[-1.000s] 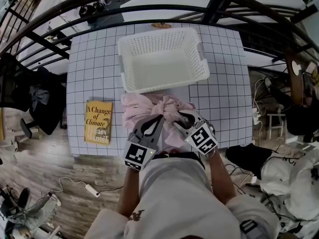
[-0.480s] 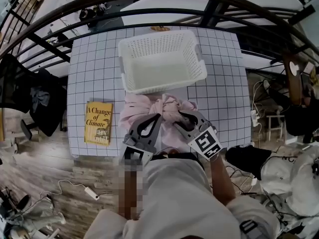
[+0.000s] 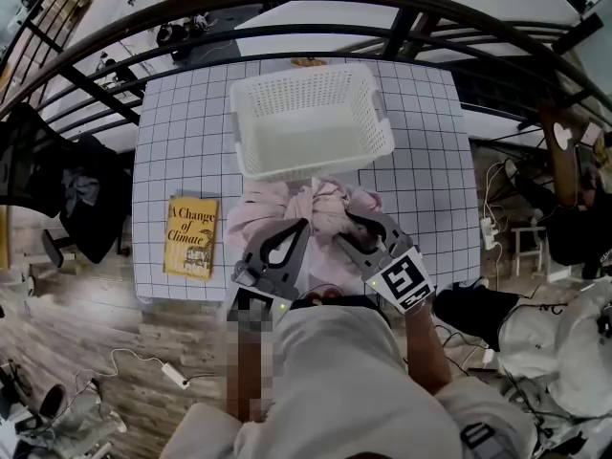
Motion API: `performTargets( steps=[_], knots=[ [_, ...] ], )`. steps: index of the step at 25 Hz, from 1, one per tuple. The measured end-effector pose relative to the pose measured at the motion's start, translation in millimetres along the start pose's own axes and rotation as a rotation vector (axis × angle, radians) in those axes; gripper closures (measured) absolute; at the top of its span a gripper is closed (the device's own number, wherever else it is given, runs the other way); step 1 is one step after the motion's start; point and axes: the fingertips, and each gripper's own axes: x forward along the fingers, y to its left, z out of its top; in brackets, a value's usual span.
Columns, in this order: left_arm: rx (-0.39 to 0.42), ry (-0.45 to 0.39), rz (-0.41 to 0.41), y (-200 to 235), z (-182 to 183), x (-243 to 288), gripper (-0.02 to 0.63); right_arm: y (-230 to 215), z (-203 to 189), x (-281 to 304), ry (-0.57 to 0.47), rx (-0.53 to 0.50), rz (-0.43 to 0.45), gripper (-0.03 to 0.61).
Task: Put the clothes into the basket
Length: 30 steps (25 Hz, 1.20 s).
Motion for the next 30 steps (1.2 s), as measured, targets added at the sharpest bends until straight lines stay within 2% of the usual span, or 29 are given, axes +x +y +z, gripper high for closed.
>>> performTargets(
  steps=[4, 14, 30],
  knots=[
    [-0.028, -0.03, 0.009, 1.5, 10.8, -3.2, 0.611, -3.6, 11.1, -7.1, -0.028, -0.007, -0.017, 0.436],
    [-0.008, -0.064, 0.018, -0.3, 33.9, -9.0, 0.611, -23.4, 45.9, -26.0, -0.105, 0.006, -0.083, 0.437],
    [0.078, -0.106, -0.006, -5.4, 64.0, 2.9, 0.611, -51.1, 85.8, -35.8, -0.168, -0.05, -0.147, 0.439]
  ],
)
